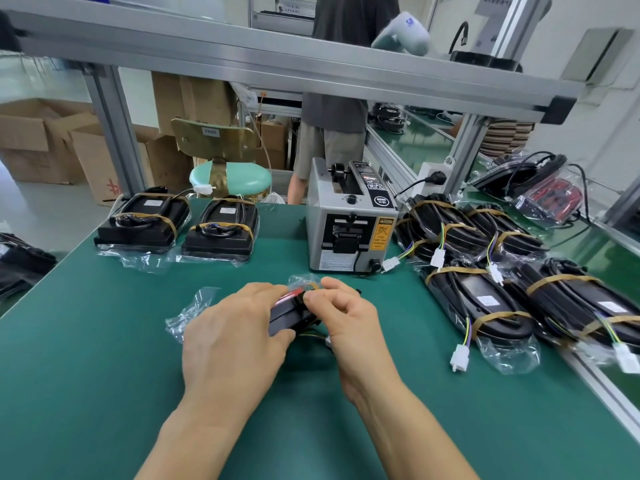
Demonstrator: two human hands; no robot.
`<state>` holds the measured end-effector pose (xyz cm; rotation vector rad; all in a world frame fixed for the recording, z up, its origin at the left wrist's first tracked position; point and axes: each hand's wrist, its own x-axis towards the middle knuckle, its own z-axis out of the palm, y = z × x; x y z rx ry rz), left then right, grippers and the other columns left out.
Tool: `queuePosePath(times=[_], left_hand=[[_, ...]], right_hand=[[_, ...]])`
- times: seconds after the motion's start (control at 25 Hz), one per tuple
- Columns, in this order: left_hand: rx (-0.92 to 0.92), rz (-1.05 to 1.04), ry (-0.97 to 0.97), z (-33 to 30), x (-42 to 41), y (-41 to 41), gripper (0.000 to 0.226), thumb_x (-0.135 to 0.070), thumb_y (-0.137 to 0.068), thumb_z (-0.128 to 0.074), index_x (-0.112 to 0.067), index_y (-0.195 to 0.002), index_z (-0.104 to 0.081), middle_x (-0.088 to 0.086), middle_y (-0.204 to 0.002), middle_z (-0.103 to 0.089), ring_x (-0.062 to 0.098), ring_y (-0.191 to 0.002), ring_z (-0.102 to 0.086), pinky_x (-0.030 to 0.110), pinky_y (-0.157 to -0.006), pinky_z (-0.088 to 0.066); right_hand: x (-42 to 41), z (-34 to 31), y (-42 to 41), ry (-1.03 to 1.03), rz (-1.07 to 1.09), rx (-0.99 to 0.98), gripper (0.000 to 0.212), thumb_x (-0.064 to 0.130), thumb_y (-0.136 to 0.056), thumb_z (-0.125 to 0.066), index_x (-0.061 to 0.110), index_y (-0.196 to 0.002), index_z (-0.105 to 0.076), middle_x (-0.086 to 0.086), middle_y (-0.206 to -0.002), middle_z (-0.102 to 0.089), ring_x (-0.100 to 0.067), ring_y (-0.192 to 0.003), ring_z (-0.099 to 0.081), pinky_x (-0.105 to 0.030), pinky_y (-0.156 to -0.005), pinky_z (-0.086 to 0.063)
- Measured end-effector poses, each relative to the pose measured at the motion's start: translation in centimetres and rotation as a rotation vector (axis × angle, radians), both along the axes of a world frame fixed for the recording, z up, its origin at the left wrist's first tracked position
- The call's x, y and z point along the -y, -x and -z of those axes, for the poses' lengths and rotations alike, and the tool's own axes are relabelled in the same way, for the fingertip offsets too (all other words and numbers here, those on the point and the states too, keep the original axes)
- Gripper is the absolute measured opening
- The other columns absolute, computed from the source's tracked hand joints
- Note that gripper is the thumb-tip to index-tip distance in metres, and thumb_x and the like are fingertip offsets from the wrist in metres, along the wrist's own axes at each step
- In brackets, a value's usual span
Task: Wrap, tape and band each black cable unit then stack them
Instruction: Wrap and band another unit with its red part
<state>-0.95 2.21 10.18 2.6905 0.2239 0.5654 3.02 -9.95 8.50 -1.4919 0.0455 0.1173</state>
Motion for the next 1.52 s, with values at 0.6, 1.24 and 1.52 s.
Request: queuePosePath(times=[0.6,1.24,1.52], left_hand=[[-0.001,-0.005,-0.019,0.2,0.1,0.0,0.043,-0.039,-0.075,-0.071,-0.046,-0.116,-0.059,-0.025,-0.116,-0.061,0.011,-0.1,-0.06,0.025,-0.074,-0.042],[0.002,-0.004,-0.011,0.1,0.2,-0.1,0.04,-0.036,-0.074,-0.073,-0.045,-0.111,-0.062,-0.022,-0.111,-0.064,0.014,-0.096,-0.062,0.026,-0.071,-0.042],[0.003,-0.005,-0.005,0.0,0.3,-0.1,0.04,-0.034,-0.072,-0.075,-0.045,-0.109,-0.064,-0.022,-0.11,-0.065,0.016,-0.095,-0.063,0.026,-0.069,-0.041]], right_hand=[[-0.8,1.2,-0.2,0.032,0.113,0.087,0.02,0.012,-0.081,-0.069,0.018,-0.062,-0.073,0.01,-0.109,-0.058,0.018,-0.086,-0.055,-0.017,-0.079,-0.041],[-0.9,1.1,-0.2,0.095,0.133,0.125,0.021,0.011,-0.081,-0.067,0.017,-0.061,-0.07,0.008,-0.105,-0.057,0.014,-0.087,-0.054,-0.024,-0.087,-0.047],[-1.4,1.1,-0.1,0.194,0.204,0.206,0.018,0.005,-0.081,-0.066,0.01,-0.064,-0.069,0.003,-0.106,-0.058,0.018,-0.083,-0.051,-0.002,-0.072,-0.037]])
